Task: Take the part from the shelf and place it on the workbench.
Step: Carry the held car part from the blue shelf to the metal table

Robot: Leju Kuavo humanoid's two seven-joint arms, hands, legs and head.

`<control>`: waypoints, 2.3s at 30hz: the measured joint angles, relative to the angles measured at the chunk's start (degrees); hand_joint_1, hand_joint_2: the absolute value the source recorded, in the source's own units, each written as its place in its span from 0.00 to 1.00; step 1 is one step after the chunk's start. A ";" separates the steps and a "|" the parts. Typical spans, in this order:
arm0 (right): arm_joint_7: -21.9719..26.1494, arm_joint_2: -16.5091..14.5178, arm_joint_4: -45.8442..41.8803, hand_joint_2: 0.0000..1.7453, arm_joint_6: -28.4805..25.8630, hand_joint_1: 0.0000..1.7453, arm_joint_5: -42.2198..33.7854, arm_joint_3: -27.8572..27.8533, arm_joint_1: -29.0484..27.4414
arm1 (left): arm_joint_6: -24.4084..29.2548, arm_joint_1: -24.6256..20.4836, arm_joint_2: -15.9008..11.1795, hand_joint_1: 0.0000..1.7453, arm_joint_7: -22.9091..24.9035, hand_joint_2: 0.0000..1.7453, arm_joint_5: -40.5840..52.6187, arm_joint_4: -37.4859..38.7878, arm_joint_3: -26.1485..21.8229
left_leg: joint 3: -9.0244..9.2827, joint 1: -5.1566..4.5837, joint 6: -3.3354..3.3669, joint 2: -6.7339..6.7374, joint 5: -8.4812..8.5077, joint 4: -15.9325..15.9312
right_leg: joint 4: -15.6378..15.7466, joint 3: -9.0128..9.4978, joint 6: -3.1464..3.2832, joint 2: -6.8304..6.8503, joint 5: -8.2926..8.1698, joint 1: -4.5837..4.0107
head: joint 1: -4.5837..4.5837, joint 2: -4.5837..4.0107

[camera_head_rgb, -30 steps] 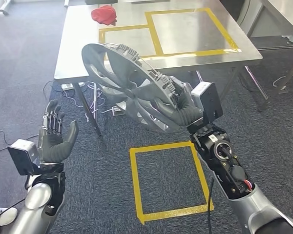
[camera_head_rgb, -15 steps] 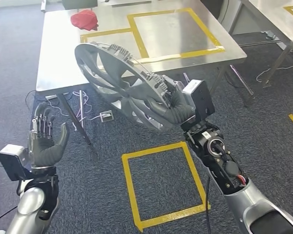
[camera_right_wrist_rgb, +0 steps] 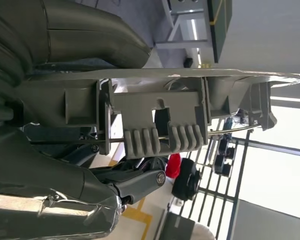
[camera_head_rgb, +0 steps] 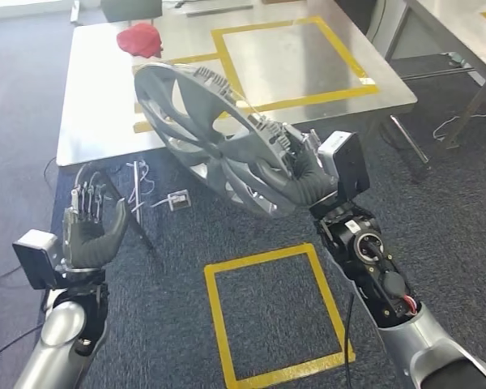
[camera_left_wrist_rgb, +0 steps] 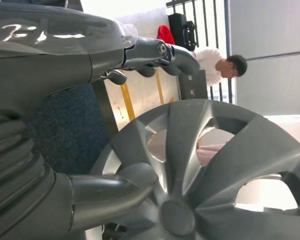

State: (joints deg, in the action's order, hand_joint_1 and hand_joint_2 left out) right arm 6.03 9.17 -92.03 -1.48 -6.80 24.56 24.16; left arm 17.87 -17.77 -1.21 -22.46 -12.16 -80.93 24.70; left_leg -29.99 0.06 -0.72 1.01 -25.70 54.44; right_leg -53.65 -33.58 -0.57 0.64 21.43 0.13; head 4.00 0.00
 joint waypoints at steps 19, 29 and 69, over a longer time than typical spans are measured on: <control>0.71 0.03 0.49 1.00 -0.09 1.00 0.01 -0.15 0.41 | -0.36 -0.44 0.16 0.00 -0.05 1.00 0.14 0.04 0.00 | -3.89 0.01 2.71 -1.18 4.55 -1.75 | -10.91 -1.69 -1.75 -1.64 8.30 0.11 | -1.66 0.00; 0.87 0.03 1.11 1.00 -0.16 1.00 0.02 -0.17 0.33 | -0.56 -0.03 0.27 0.00 -0.25 1.00 0.13 0.19 0.00 | -1.06 0.46 0.10 -0.09 0.88 -0.41 | -0.65 -0.59 -1.39 0.51 0.80 0.94 | -0.03 0.00; 0.37 0.07 0.72 1.00 -1.22 1.00 0.66 -0.27 -0.39 | -1.52 -0.21 0.56 0.00 -1.38 1.00 0.14 0.66 -0.07 | -11.78 0.36 0.05 -0.63 -2.69 14.49 | -0.63 1.63 0.70 -2.18 2.48 0.56 | -2.57 0.00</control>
State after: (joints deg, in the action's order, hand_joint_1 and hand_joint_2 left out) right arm 6.39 9.25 -91.32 -2.70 -6.14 24.28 23.77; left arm 16.35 -17.98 -0.64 -23.85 -12.02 -80.26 24.63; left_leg -41.77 0.41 -0.67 0.38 -28.39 68.93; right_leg -54.29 -31.95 0.12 -1.55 23.91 0.69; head 1.43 0.00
